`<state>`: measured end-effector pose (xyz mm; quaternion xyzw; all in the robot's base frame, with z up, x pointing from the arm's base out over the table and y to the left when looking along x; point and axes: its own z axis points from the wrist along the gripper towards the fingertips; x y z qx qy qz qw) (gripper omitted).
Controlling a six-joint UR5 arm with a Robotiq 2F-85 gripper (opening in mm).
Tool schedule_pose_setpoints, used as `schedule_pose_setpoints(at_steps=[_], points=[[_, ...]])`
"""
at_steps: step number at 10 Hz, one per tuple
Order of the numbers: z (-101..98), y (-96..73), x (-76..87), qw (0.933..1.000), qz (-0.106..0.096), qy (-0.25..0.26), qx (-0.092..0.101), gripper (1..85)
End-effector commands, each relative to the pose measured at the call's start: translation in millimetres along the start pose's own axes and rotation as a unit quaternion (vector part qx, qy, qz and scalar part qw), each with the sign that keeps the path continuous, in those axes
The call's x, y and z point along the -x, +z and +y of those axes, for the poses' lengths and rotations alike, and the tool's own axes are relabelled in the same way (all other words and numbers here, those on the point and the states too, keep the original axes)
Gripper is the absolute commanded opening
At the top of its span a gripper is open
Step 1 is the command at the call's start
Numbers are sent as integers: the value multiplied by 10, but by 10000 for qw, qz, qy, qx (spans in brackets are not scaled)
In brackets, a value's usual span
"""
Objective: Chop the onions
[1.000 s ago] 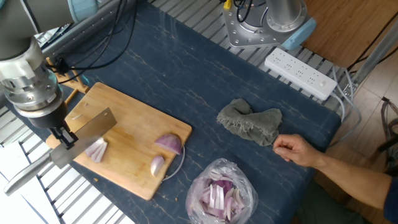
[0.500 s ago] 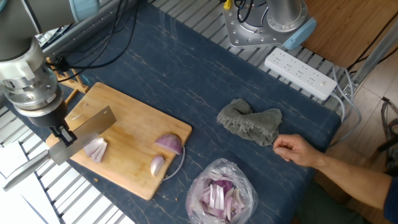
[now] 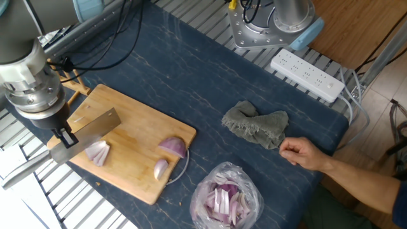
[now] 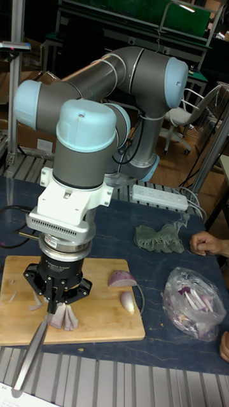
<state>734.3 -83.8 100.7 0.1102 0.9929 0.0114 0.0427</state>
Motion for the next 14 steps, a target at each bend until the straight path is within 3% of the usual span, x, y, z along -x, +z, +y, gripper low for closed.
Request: schedule_pose_setpoints(at_steps=[1,14], points=[[74,-13,-23,9999,22,111,96,10],[91,86,-24,9998,-13,206,50,10]])
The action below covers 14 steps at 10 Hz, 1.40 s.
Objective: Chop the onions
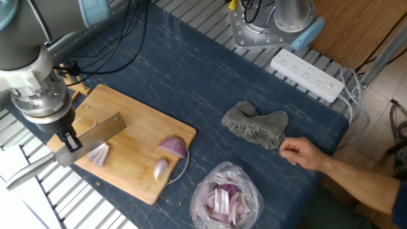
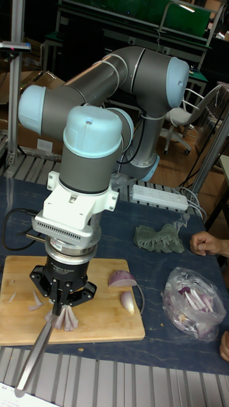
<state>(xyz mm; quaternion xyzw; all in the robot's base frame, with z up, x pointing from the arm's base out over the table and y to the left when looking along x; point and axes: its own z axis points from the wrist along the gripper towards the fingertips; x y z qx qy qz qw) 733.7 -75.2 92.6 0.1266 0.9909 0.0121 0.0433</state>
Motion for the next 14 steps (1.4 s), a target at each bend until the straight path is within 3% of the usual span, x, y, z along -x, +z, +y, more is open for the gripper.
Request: schedule_pose_setpoints(at_steps=[1,9,14], points=[[12,8,11,10000,-12,40,51,10],[77,136,55,9998,-132,42,106,10],[157,268,96,9992,-390,0,86,10]])
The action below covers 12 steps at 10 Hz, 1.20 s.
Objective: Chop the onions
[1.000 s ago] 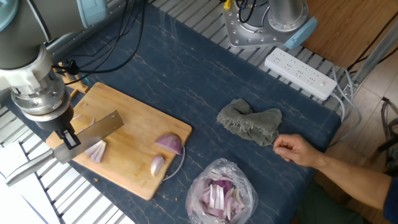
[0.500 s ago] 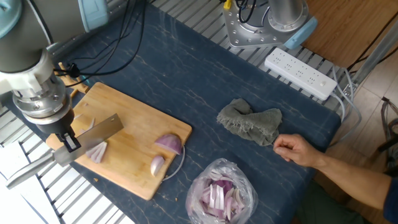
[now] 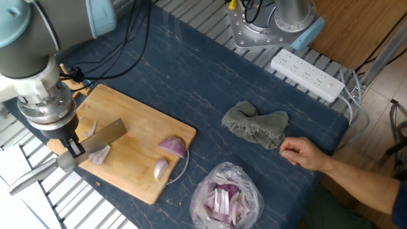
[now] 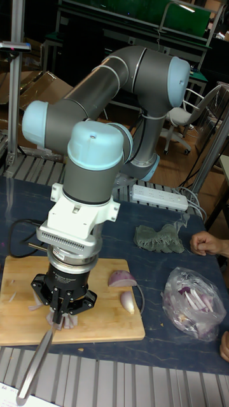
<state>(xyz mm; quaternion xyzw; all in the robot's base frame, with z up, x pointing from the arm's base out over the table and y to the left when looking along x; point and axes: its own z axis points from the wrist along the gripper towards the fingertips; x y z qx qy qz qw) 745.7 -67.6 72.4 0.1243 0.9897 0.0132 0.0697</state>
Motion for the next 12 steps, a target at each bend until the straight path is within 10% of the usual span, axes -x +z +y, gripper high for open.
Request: schedule_pose_setpoints(at_steps=[1,8,12], points=[[88,62,-33,9999,-157,10,-1,10],[320,-313,-308,9995,85,-148,282,10],[147,-286,-214,9984,6,-558,-3,10]])
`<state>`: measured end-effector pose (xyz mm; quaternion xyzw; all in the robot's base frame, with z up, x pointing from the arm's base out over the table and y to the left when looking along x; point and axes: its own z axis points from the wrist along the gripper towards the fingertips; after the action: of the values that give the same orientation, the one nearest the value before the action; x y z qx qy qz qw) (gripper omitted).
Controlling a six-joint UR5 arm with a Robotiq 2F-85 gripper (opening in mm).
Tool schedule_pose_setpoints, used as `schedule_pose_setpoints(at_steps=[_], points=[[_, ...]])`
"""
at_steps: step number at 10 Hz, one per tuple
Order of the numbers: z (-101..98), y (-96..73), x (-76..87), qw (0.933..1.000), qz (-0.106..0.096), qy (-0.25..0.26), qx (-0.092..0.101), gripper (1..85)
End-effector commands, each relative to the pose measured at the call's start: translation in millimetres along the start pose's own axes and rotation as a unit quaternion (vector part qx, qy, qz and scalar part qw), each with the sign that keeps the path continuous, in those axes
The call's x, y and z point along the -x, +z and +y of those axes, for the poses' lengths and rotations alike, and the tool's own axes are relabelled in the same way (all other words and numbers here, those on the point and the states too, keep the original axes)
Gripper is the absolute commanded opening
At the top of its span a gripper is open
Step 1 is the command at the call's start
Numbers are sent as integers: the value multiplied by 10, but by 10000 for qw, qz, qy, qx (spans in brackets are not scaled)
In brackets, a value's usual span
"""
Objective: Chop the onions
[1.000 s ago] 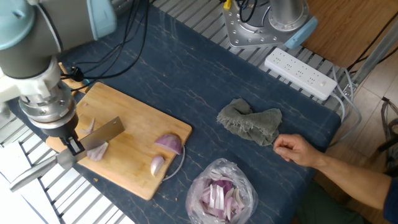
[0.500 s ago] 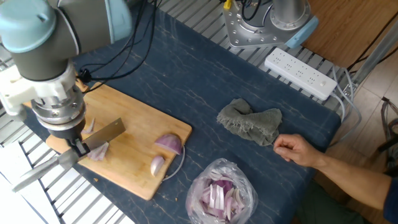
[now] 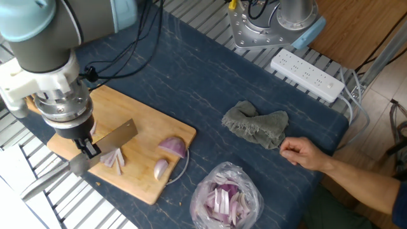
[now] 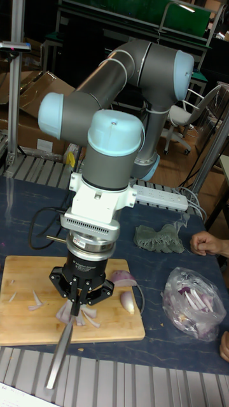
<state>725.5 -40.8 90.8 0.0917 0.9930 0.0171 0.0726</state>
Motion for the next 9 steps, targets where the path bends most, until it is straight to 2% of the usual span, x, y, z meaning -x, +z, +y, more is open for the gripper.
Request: schedule_pose_setpoints(at_steps=[1,3,4,6,9], points=[[-135,-137,16,9988,90,-463,-135,10],[-254,-233,21,9959,189,-855,-232,10],[-216,-231,35,9959,193,-879,-117,10],[-164,-187,58,9973,206,-700,23,10],[-213,-198,88,9993,324,-182,94,10]])
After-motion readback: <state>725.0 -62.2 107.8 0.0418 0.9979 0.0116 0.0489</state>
